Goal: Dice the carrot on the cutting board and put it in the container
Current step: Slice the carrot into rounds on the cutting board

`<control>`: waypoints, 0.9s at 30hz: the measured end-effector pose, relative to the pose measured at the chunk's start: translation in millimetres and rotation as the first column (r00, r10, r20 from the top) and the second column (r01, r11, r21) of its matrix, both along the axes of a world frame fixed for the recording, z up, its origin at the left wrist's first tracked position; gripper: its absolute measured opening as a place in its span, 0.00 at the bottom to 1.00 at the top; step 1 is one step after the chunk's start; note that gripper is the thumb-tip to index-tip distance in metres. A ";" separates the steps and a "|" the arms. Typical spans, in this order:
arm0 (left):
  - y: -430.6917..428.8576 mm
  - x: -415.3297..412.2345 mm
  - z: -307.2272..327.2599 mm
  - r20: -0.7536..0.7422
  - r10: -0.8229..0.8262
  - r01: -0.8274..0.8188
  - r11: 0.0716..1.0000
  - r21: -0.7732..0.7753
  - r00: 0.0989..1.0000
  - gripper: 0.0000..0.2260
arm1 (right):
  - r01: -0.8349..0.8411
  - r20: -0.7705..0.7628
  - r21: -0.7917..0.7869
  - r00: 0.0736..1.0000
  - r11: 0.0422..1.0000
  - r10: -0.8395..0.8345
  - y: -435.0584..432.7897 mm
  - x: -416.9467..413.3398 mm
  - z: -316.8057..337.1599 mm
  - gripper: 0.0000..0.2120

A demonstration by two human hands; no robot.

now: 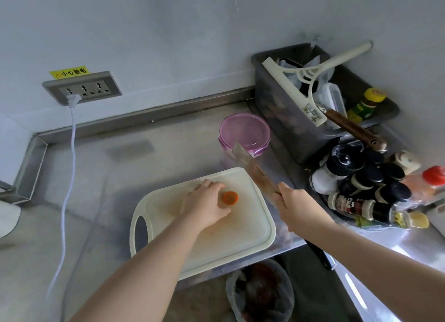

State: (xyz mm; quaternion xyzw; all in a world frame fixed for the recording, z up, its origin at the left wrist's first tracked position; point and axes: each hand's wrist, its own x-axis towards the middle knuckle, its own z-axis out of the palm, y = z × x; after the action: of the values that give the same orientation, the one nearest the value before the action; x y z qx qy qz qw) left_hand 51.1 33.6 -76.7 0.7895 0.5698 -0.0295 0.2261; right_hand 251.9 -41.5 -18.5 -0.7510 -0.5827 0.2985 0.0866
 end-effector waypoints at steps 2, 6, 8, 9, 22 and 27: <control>0.2 0.1 -2.3 -0.047 0.006 -0.006 1.000 -0.007 0.999 0.29 | 0.007 -0.004 -0.007 1.000 1.000 -0.007 -2.1 1.3 1.5 0.14; 0.5 -11.8 -6.6 -0.084 0.090 -0.096 0.993 -0.075 0.992 0.29 | 0.004 0.001 -0.007 1.000 1.000 -0.004 -5.1 3.0 -0.6 0.15; 2.0 -16.1 -6.9 -0.012 0.140 -0.140 0.985 -0.104 0.990 0.26 | 0.007 0.003 -0.004 1.000 1.000 -0.007 -5.1 3.1 -3.9 0.16; 2.9 -16.0 -5.7 0.056 0.164 -0.158 0.982 -0.103 0.985 0.25 | 0.008 -0.002 -0.003 1.000 1.000 -0.008 -4.5 3.0 -5.3 0.15; -5.1 -3.9 15.1 0.100 -0.085 0.079 0.995 0.067 0.991 0.18 | -0.052 -0.017 -0.006 0.998 0.999 0.052 8.8 -6.0 -4.5 0.15; 1.0 7.1 17.2 -0.188 -0.187 0.199 0.979 0.047 0.964 0.20 | -0.029 -0.032 -0.005 0.999 1.000 0.028 9.3 -1.1 -1.3 0.16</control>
State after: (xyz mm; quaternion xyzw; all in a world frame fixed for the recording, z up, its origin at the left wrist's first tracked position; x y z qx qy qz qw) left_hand 58.2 34.6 -59.4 0.8422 0.5091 -0.1051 0.1429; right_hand 250.8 -32.2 -19.8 -0.7380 -0.5911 0.3131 0.0894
